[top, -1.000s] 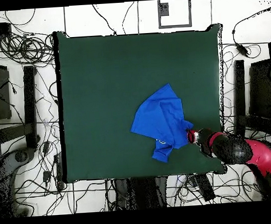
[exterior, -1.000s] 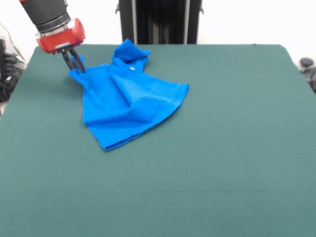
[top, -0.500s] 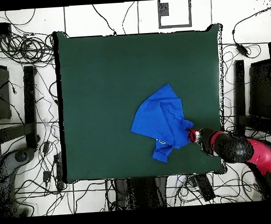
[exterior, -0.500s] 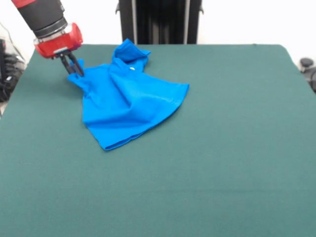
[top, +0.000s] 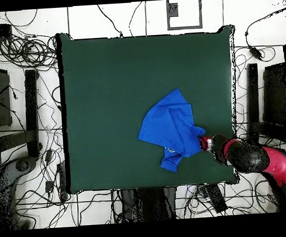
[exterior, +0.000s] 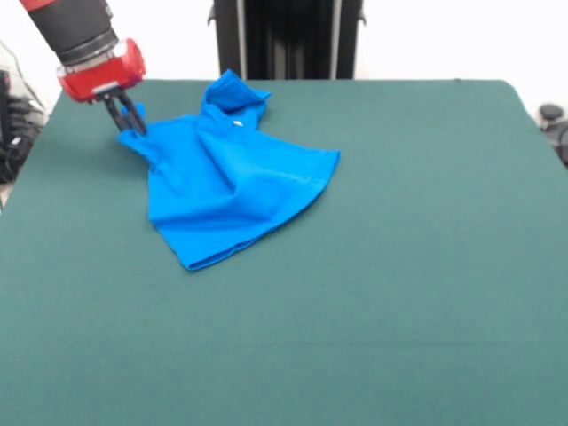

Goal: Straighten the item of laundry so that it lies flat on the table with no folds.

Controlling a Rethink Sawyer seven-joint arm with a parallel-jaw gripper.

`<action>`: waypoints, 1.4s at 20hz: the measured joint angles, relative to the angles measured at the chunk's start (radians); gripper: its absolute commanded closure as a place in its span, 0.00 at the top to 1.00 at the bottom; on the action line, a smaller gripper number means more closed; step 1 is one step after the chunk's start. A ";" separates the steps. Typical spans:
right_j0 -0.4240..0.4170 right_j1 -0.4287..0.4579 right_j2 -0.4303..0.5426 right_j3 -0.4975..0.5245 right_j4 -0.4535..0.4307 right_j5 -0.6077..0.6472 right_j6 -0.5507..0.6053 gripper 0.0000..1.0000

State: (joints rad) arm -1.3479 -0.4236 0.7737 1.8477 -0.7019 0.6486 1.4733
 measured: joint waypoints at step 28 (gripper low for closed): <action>0.007 -0.264 0.033 0.140 0.000 -0.016 0.000 1.00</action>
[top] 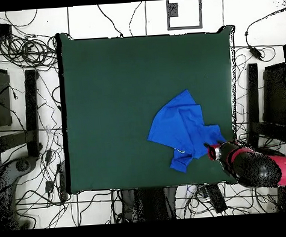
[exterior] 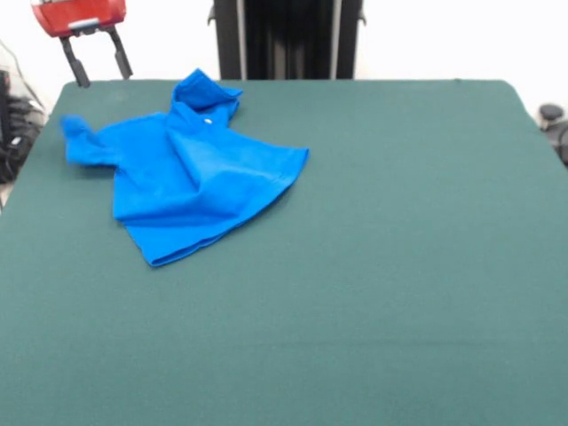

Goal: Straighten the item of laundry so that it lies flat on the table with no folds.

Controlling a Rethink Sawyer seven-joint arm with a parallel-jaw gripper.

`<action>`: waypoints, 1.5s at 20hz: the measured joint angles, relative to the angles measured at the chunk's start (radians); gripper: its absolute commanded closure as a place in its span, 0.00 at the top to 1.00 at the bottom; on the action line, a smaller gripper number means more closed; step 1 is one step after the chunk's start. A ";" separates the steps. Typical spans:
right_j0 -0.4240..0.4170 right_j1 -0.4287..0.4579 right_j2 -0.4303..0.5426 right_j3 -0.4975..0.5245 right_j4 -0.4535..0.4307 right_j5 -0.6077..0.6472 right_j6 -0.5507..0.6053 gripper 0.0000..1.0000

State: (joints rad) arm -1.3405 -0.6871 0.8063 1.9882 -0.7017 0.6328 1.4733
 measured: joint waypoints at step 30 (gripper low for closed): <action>0.127 -0.078 -0.006 0.071 -0.003 -0.143 0.000 1.00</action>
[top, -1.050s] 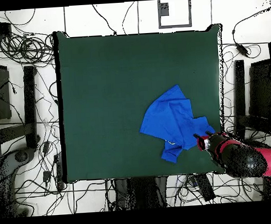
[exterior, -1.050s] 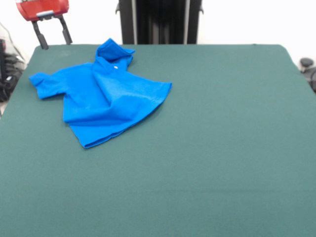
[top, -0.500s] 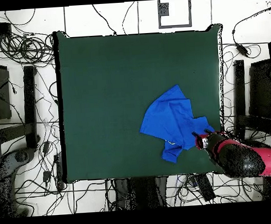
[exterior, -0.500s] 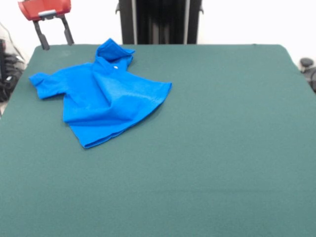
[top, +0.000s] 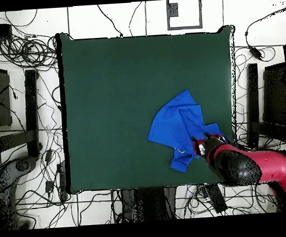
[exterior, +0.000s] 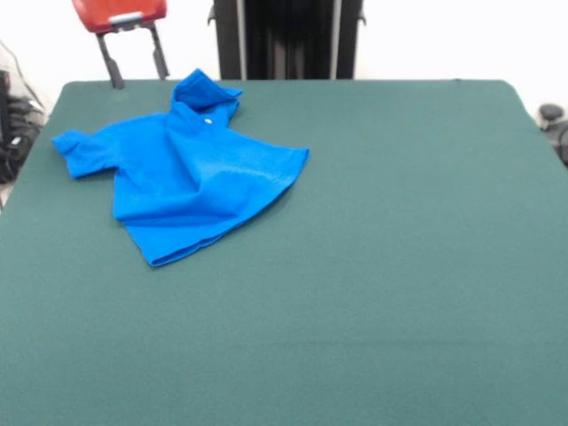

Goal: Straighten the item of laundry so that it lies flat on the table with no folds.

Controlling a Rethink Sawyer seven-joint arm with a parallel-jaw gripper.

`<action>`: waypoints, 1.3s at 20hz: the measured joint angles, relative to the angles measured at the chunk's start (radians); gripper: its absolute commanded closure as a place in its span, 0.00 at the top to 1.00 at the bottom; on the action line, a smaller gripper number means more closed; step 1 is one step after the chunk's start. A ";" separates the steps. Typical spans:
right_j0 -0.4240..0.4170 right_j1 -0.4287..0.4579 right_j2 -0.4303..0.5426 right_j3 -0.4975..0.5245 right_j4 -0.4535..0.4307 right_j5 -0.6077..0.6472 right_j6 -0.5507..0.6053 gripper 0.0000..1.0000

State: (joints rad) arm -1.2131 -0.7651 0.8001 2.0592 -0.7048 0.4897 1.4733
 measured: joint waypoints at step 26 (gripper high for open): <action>0.492 0.010 -0.412 0.176 0.024 -0.425 0.000 1.00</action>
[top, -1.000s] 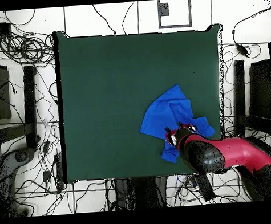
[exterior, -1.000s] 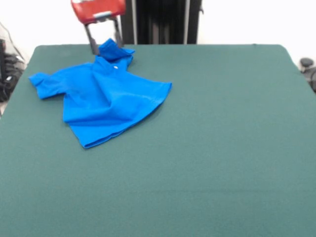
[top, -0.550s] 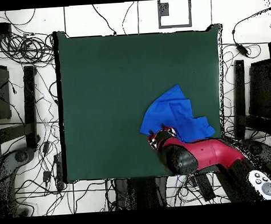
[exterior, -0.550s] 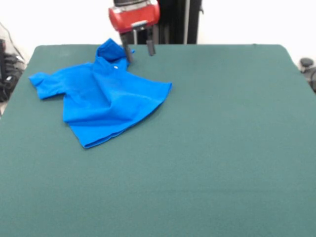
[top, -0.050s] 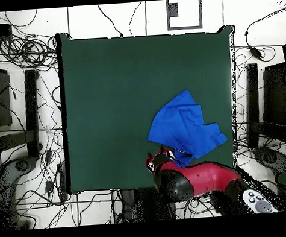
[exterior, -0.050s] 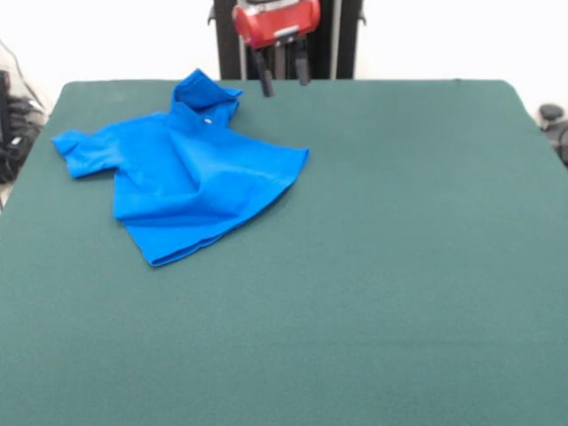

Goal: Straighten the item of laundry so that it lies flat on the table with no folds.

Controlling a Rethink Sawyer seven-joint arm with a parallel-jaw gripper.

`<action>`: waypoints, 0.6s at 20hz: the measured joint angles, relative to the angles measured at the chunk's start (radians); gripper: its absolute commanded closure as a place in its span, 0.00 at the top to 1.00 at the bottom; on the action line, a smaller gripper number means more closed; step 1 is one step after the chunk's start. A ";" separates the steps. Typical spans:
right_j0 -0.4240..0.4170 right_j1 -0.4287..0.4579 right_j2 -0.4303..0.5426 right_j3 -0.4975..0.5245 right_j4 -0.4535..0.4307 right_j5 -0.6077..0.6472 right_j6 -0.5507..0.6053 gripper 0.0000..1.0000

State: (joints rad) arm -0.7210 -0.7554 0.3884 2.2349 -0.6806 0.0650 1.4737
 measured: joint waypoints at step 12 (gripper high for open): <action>0.091 -0.167 -0.146 0.212 0.102 -0.068 0.000 1.00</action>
State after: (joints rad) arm -0.6299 -0.9226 0.2426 2.4469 -0.5785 -0.0025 1.4737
